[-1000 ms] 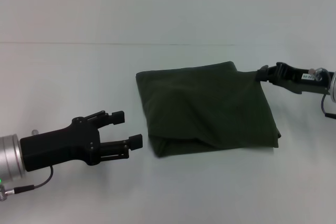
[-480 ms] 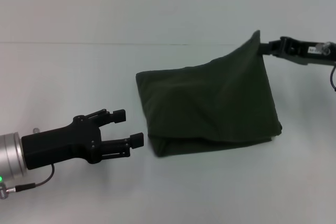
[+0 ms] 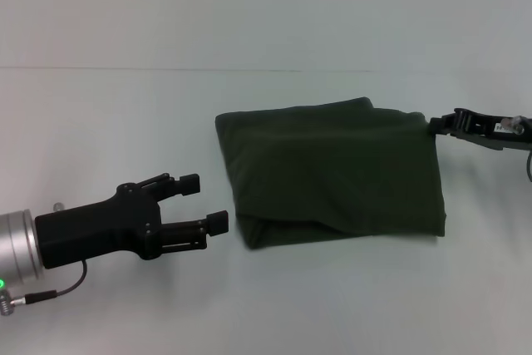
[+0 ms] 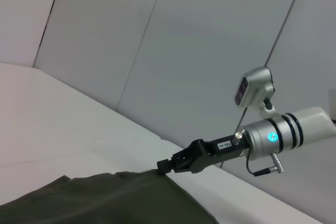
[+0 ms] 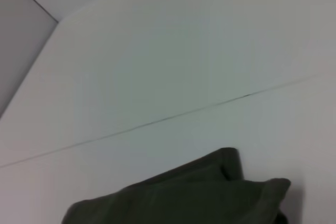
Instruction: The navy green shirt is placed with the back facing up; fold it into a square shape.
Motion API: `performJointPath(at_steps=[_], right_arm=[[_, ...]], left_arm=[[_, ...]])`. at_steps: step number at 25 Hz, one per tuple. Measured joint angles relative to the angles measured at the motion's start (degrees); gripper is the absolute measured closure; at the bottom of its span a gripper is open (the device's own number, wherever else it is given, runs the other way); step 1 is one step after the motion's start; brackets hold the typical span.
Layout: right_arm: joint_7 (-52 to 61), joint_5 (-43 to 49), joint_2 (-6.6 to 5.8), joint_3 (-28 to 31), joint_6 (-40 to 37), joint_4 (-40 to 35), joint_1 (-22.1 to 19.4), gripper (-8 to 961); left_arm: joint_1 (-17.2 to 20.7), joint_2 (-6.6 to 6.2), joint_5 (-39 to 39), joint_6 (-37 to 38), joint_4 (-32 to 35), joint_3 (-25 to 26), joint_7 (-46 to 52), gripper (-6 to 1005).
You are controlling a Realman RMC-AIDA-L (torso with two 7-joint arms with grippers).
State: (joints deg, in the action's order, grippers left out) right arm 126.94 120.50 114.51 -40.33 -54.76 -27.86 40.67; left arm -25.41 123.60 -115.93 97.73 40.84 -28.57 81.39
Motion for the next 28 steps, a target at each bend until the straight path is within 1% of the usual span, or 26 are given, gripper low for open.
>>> performJointPath(at_steps=[5, 11, 17, 23, 27, 28], right_arm=[[-1.18, 0.00, 0.60, -0.83, 3.05, 0.61, 0.45, 869], [-0.83, -0.01, 0.71, -0.98, 4.75, 1.21, 0.38, 855], [-0.78, -0.09, 1.11, -0.76, 6.43, 2.64, -0.01, 841], [-1.06, -0.42, 1.29, -0.47, 5.42, 2.67, -0.63, 826], [-0.84, -0.56, 1.04, 1.65, 3.38, 2.22, -1.63, 817], [-0.96, -0.77, 0.97, 2.94, 2.78, 2.13, -1.99, 779]], left_arm=[[0.00, 0.03, 0.00, 0.28, -0.14, 0.01, 0.00, 59], [0.18, 0.06, 0.00, 0.64, -0.17, 0.01, 0.38, 60], [0.26, 0.13, 0.00, 0.74, -0.15, -0.55, 0.67, 60], [0.05, 0.22, 0.00, 0.82, -0.14, -1.41, 1.37, 61], [0.01, 0.18, 0.05, 0.92, -0.14, -1.40, 2.77, 62], [0.01, 0.16, 0.13, 1.04, -0.14, -1.33, 2.94, 62]])
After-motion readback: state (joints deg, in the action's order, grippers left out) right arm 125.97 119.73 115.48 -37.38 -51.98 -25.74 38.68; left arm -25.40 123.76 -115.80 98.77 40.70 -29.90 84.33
